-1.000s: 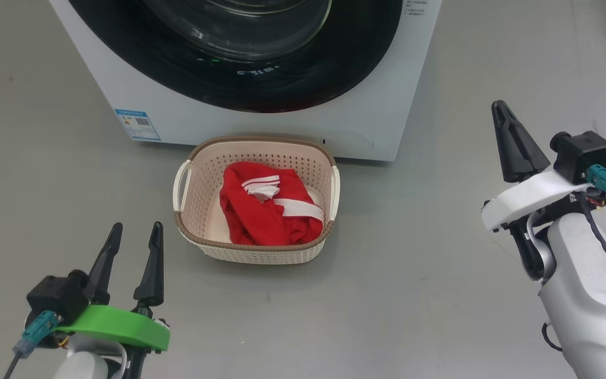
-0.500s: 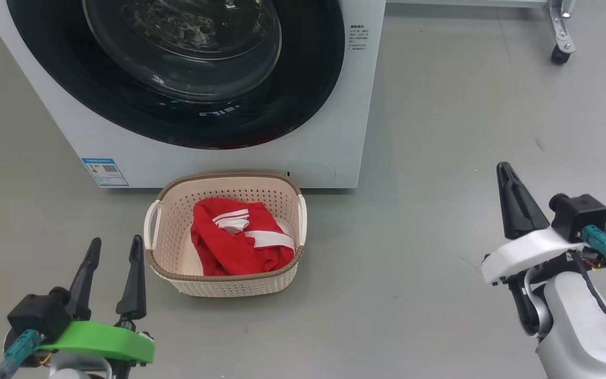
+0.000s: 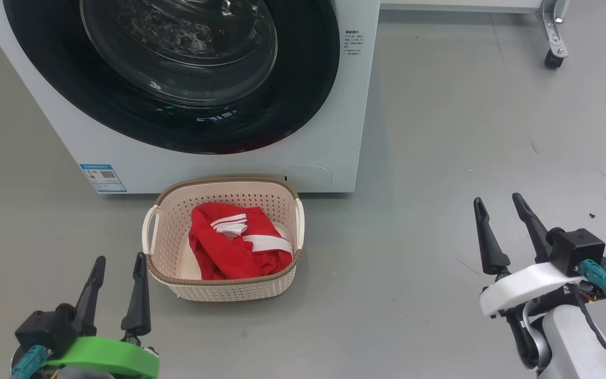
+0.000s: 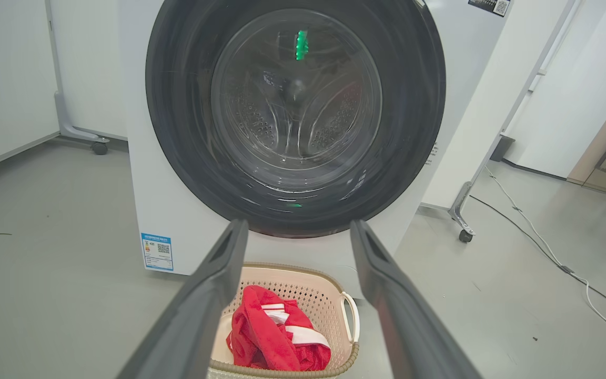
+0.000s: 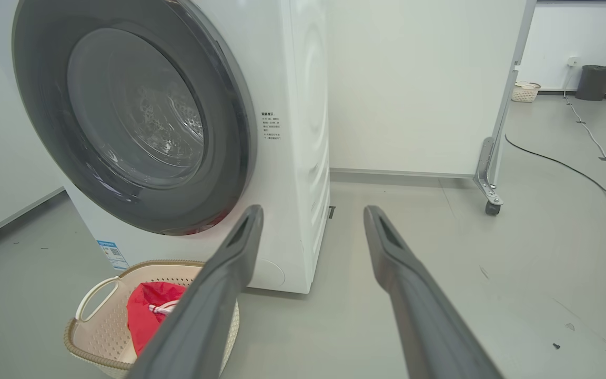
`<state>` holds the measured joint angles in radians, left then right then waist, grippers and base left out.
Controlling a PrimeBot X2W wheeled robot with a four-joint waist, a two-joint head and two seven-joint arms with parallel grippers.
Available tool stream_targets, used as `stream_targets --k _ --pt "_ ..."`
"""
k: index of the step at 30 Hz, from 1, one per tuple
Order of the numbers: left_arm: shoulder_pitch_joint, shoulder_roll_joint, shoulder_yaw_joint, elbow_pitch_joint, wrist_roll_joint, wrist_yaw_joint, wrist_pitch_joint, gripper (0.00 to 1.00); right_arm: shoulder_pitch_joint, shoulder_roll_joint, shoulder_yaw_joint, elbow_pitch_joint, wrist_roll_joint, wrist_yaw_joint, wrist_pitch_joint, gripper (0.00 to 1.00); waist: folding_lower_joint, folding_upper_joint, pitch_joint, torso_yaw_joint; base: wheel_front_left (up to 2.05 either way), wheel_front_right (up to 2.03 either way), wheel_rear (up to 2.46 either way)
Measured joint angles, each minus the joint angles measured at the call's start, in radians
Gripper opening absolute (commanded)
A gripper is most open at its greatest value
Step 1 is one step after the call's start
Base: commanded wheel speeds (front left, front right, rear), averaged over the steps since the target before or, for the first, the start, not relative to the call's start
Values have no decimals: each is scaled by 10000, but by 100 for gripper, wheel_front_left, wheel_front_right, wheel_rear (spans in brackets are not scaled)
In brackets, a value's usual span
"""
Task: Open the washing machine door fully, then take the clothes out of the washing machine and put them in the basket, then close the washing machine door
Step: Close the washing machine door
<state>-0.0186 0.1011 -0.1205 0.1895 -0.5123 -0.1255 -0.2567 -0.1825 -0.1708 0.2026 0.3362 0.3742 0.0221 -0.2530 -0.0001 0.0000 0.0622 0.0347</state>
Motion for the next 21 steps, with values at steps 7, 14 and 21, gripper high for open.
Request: stream_targets --k 7,14,21 --pt "33 -71 8 121 96 0 0 100 308 98 -144 -255 -82 -71 0 100 0 0 -58 21 0 0 0" --pt "198 -219 109 284 -6 0 0 100 539 165 -226 -502 -205 -69 0 100 0 0 -121 51 0 0 0" --pt "198 -222 82 278 12 0 0 100 722 232 -257 -617 -291 -61 0 100 0 0 -178 74 0 0 0"
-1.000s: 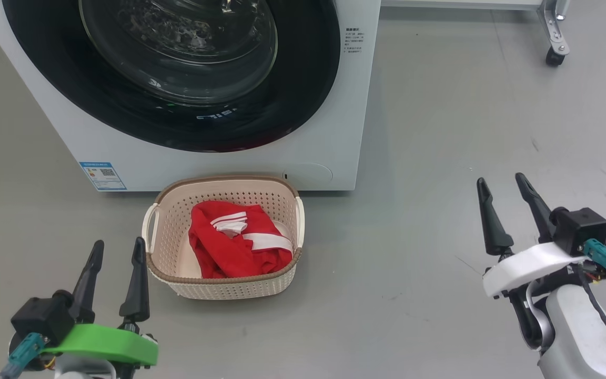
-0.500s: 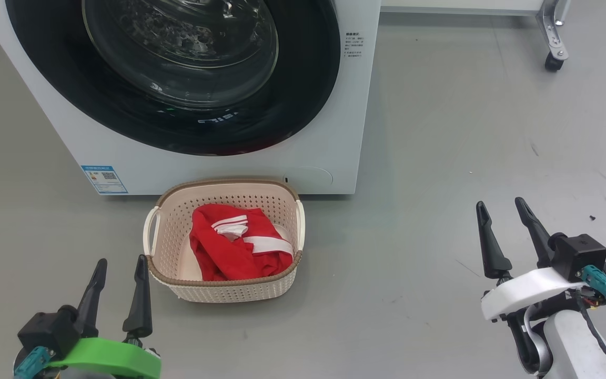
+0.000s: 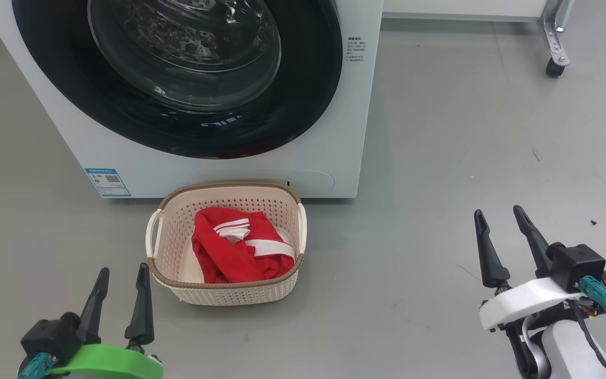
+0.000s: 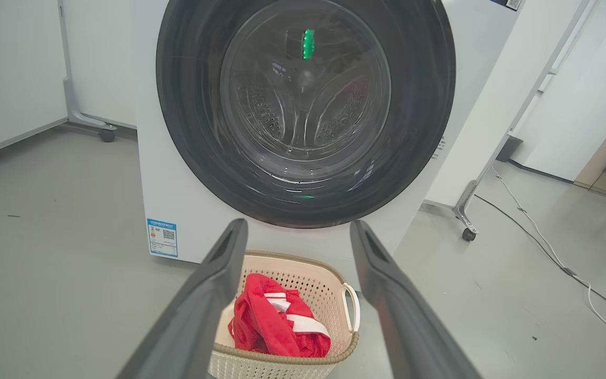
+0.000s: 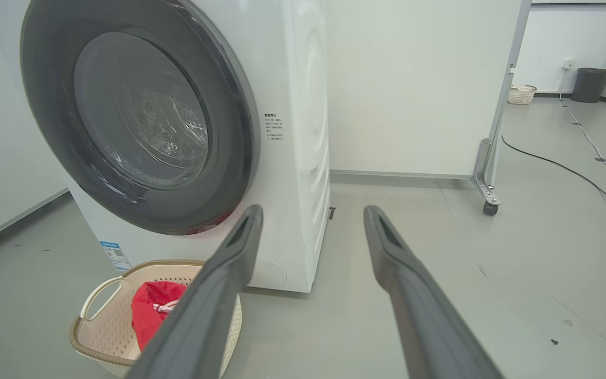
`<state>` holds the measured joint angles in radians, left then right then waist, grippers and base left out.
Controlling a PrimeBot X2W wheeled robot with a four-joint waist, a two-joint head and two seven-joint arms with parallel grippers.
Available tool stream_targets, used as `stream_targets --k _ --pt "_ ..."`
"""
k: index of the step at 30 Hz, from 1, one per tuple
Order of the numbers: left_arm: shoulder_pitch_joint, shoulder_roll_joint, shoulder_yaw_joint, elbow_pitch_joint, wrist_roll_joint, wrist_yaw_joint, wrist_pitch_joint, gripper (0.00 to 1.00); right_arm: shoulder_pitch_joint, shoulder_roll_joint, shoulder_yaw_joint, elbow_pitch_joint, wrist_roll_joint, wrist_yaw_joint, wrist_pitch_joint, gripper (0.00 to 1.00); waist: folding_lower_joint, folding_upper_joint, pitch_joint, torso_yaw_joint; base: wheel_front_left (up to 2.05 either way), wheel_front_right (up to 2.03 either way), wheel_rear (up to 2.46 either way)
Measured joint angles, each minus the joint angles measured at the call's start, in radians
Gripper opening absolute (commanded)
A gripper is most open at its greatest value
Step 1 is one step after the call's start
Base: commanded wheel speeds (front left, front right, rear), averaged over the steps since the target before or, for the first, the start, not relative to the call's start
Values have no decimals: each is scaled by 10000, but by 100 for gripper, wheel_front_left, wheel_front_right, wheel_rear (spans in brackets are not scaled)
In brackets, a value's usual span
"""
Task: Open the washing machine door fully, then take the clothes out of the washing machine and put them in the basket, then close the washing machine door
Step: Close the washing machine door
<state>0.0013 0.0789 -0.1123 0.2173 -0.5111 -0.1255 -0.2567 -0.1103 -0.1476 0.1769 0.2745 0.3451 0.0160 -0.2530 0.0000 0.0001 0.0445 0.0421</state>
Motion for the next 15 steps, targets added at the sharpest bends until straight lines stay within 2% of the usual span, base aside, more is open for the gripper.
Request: stream_targets --k 15 --pt "1 -4 -102 63 123 0 0 100 212 123 -36 -155 -303 33 0 100 0 0 -64 17 0 0 0"
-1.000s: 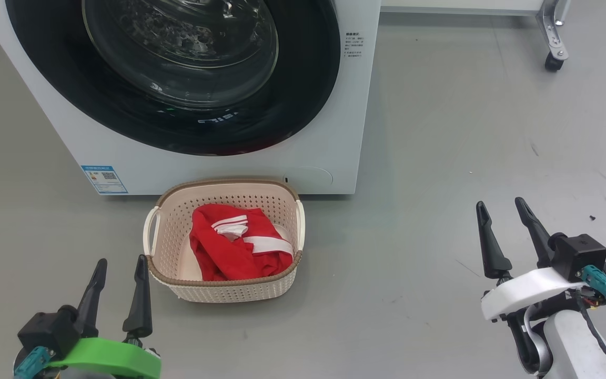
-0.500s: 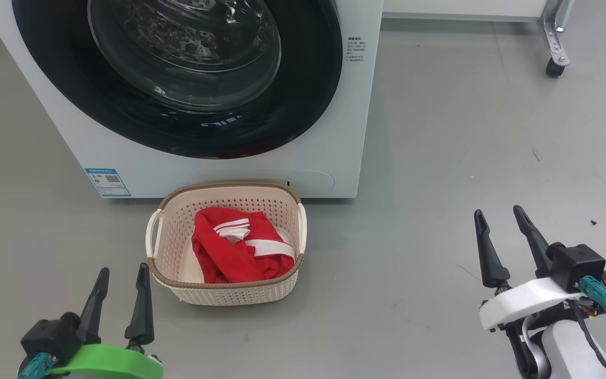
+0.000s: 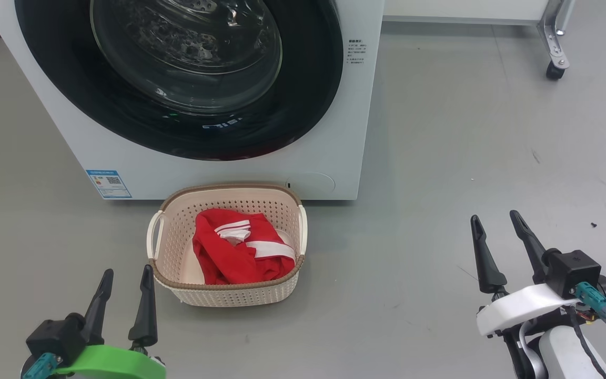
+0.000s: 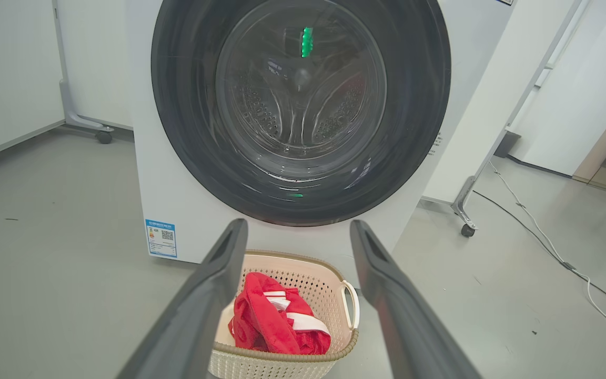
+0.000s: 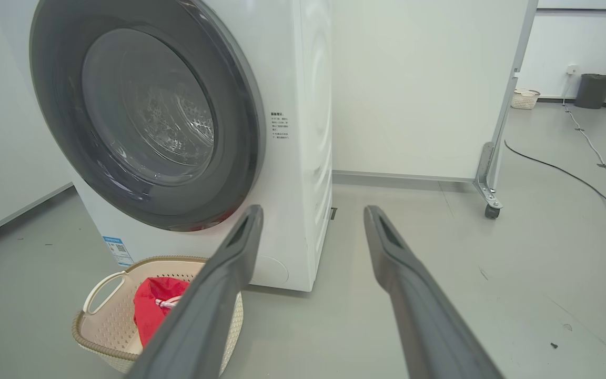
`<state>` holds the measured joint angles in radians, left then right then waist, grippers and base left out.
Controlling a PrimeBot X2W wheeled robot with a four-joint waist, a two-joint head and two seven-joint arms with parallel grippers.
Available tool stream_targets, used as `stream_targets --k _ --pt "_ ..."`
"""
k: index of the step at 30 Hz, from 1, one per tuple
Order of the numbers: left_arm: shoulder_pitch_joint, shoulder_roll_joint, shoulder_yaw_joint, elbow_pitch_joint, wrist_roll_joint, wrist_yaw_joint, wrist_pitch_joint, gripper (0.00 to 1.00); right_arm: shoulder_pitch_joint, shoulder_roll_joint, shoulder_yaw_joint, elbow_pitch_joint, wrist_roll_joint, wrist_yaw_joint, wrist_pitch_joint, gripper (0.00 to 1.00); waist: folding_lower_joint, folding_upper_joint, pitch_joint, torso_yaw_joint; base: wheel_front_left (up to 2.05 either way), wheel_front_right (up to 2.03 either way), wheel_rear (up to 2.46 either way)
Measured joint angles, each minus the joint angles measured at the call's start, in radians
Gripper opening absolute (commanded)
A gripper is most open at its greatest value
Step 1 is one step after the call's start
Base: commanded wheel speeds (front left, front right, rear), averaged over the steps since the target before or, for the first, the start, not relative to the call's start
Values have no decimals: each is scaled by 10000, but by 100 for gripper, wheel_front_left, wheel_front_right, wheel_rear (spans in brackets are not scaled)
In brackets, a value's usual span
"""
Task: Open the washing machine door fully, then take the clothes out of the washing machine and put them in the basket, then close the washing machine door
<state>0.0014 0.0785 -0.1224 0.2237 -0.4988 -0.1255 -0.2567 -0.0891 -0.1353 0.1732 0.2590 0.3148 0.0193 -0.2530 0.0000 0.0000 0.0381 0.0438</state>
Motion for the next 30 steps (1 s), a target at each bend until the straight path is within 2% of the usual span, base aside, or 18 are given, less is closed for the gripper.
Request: stream_targets --k 30 --pt "1 4 -211 50 -203 0 0 100 162 138 -351 -207 -109 146 0 100 0 0 113 12 0 0 0"
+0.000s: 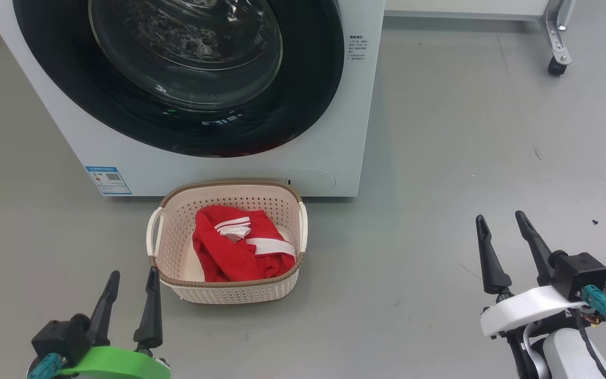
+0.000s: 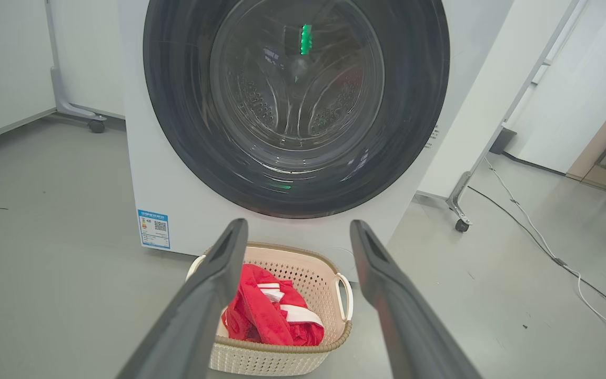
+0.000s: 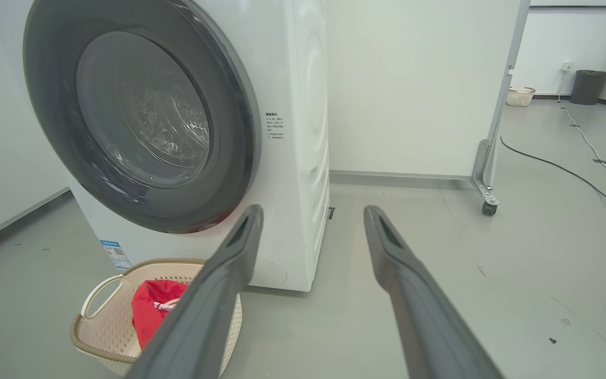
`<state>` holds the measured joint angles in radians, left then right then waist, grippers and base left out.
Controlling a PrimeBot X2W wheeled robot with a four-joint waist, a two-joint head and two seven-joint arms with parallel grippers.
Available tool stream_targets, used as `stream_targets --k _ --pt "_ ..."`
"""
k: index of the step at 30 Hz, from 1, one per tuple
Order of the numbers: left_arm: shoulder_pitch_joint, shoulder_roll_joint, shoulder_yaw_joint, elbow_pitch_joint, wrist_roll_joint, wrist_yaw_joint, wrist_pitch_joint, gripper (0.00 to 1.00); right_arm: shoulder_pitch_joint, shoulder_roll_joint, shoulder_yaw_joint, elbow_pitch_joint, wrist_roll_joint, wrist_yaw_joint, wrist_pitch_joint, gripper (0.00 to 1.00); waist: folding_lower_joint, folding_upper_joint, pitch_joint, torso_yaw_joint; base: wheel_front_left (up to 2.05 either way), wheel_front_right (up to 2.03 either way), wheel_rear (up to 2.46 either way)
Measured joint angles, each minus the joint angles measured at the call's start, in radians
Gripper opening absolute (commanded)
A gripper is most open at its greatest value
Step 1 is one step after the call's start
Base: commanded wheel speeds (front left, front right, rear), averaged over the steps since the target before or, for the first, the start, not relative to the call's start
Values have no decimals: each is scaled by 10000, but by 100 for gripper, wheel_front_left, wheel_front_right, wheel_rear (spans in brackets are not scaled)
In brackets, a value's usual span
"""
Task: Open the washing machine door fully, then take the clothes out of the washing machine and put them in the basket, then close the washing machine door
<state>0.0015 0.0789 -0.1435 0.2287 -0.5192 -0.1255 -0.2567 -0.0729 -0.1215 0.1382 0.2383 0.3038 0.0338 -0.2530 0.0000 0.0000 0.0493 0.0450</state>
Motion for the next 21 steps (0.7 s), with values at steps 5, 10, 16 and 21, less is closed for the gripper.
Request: stream_targets --k 5,10,16,21 --pt "0 2 10 0 -21 0 0 100 7 29 -25 -2 -17 12 0 100 0 0 -21 9 0 0 0" --pt "0 4 6 13 -75 0 0 100 12 48 -42 -4 -61 79 0 100 0 0 -35 13 0 0 0" --pt "105 -119 -102 548 -75 0 4 0 357 284 35 518 -58 79 12 0 0 0 -37 13 0 0 0" --pt "214 -199 -125 569 -221 0 67 0 485 309 -10 623 125 81 42 0 0 0 -44 6 0 0 0"
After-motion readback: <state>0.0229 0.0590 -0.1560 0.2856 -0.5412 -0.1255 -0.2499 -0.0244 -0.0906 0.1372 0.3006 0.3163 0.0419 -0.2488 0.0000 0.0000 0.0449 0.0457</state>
